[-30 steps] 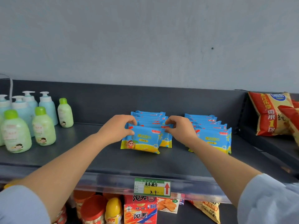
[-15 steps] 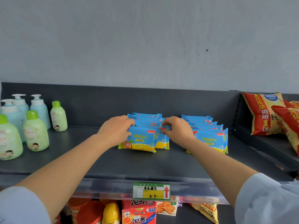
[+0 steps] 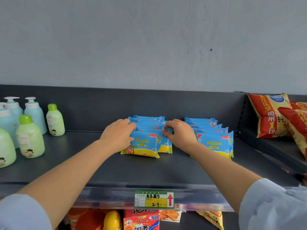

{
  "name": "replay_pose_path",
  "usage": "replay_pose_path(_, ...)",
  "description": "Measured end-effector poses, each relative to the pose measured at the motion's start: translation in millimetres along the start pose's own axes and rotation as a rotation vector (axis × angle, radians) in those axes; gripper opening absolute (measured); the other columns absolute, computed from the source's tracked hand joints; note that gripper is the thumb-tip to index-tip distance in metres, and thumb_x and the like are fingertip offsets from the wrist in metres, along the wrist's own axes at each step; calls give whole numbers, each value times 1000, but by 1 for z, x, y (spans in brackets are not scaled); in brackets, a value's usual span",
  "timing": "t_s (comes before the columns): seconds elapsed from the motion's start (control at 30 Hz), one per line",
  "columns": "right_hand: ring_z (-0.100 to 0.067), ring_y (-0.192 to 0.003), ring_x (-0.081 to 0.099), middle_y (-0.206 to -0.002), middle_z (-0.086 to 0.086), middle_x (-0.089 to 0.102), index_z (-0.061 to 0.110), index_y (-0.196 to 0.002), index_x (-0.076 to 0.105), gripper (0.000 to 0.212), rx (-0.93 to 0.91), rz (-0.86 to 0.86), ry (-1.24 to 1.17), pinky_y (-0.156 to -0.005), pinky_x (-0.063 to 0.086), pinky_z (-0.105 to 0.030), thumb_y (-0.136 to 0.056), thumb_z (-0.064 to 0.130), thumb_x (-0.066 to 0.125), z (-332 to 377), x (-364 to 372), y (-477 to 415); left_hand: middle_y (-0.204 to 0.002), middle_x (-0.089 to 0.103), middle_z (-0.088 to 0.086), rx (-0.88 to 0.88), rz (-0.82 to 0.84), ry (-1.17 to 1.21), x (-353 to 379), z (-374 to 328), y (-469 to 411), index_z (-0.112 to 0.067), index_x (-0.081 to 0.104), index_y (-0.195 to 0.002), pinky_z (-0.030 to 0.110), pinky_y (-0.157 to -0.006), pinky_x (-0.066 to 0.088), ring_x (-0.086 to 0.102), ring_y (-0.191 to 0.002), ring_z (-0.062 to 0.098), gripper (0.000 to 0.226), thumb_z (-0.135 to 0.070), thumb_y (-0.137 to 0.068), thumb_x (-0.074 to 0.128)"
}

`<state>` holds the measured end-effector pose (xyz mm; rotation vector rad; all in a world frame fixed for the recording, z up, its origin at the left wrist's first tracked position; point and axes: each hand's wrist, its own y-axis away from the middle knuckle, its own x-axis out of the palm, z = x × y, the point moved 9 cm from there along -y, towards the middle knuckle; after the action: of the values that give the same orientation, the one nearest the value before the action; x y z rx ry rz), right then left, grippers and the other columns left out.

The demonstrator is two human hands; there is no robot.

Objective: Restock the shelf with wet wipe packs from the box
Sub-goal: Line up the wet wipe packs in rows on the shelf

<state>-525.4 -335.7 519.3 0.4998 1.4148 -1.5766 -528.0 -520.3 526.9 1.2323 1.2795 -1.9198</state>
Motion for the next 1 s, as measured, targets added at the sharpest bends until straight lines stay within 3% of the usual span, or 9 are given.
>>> replay_pose_path(0.27,-15,-104,56,-114,2,59,19,-119,62,31,-19,10,64,-79,49,-28,-90,30,63,8,-3,8,-110,52,-8,-13,-9,-71,-4,-4,2,-25,51,-123,26,-71,48,50,-97,10,52,-58,-83,58)
replay_pose_path(0.47,-19,-108,55,-119,1,55,21,-128,56,39,-10,58,115,-83,49,-32,-90,27,63,11,-3,15,-110,53,-6,-57,-29,-80,-8,-7,3,-23,51,-120,28,-71,51,51,-95,11,51,-57,-83,60)
replay_pose_path(0.63,-21,-116,51,-127,-1,52,19,-138,45,51,-3,100,179,-87,48,-34,-91,28,61,13,-3,22,-112,54,-5,-44,-66,-167,-12,-10,6,-22,49,-120,26,-68,44,52,-95,12,54,-61,-83,56)
replay_pose_path(1.0,-20,-125,43,-133,0,50,17,-137,45,47,28,99,300,-93,45,-36,-93,28,58,17,-21,36,-117,51,-1,40,-131,-157,-25,-26,7,-19,43,-127,29,-79,42,48,-105,16,59,-59,-85,56)
